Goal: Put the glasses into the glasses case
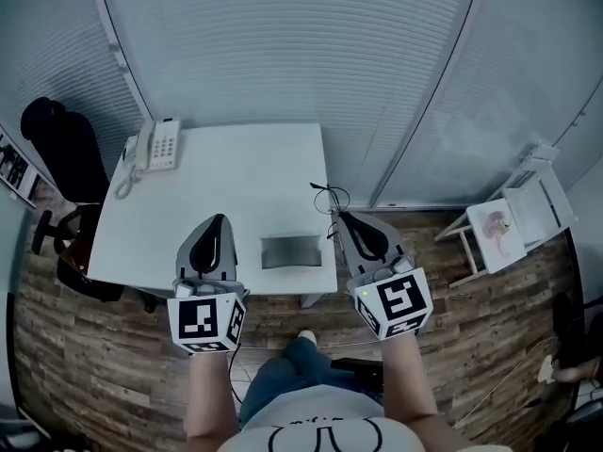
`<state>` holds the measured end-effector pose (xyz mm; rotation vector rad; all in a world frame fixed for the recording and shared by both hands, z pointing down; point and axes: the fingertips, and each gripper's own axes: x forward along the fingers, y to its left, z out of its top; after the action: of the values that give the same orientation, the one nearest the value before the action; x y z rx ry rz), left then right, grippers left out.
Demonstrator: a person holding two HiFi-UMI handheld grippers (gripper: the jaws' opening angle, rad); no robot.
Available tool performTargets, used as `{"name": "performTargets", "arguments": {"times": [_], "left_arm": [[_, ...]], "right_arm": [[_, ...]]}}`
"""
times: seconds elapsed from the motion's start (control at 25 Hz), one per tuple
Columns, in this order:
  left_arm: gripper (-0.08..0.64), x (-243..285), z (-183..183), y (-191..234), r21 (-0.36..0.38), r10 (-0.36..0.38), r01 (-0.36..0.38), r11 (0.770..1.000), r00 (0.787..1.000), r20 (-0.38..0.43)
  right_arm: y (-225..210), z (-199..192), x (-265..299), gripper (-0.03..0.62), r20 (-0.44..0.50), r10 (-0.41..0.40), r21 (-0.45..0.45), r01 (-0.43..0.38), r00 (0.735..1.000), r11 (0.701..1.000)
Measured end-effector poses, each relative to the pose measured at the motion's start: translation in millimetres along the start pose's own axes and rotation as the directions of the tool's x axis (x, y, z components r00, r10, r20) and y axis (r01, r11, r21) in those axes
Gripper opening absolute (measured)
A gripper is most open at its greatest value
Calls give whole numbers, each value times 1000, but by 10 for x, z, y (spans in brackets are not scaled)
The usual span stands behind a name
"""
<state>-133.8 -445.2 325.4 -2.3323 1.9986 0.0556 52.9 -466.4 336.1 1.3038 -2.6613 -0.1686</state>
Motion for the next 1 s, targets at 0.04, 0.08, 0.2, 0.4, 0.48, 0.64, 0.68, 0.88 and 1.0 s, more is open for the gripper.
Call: {"name": "performTargets", "arguments": {"times": [0.04, 0.08, 0.2, 0.4, 0.48, 0.64, 0.68, 0.88, 1.0], "left_arm": [[14, 65, -40, 36, -3, 5, -5, 1000, 1000, -9], [14, 118, -80, 72, -9, 10, -10, 1000, 1000, -18], [14, 247, -189, 170, -21, 13, -14, 1000, 999, -47], [14, 338, -342, 352, -26, 13, -15, 1000, 996, -91], [14, 331, -395, 416, -23, 18, -21, 1000, 994, -109], [14, 281, -532, 564, -23, 43, -47, 999, 988, -145], [14, 260, -572, 596, -25, 50, -54, 998, 987, -155], [14, 172, -711, 754, -40, 80, -89, 995, 979, -190], [14, 142, -744, 840, -46, 93, -104, 994, 976, -197]], "right_arm": [[-19, -40, 84, 19, -11, 13, -1, -13, 1000, 1000], [-29, -76, 155, 19, -19, 26, -5, -26, 999, 1000], [-1, -163, 323, 19, -43, 82, -44, -84, 996, 996], [332, -565, 644, 20, -186, 255, -156, -285, 949, 946], [468, -766, 760, 20, -257, 318, -192, -371, 912, 909], [718, -1132, 963, 20, -404, 412, -253, -532, 817, 808], [789, -1236, 993, 18, -443, 433, -257, -574, 785, 778], [1073, -1813, 1031, 18, -632, 470, -241, -733, 616, 637], [1159, -2092, 1040, 20, -709, 447, -226, -776, 545, 589]]}}
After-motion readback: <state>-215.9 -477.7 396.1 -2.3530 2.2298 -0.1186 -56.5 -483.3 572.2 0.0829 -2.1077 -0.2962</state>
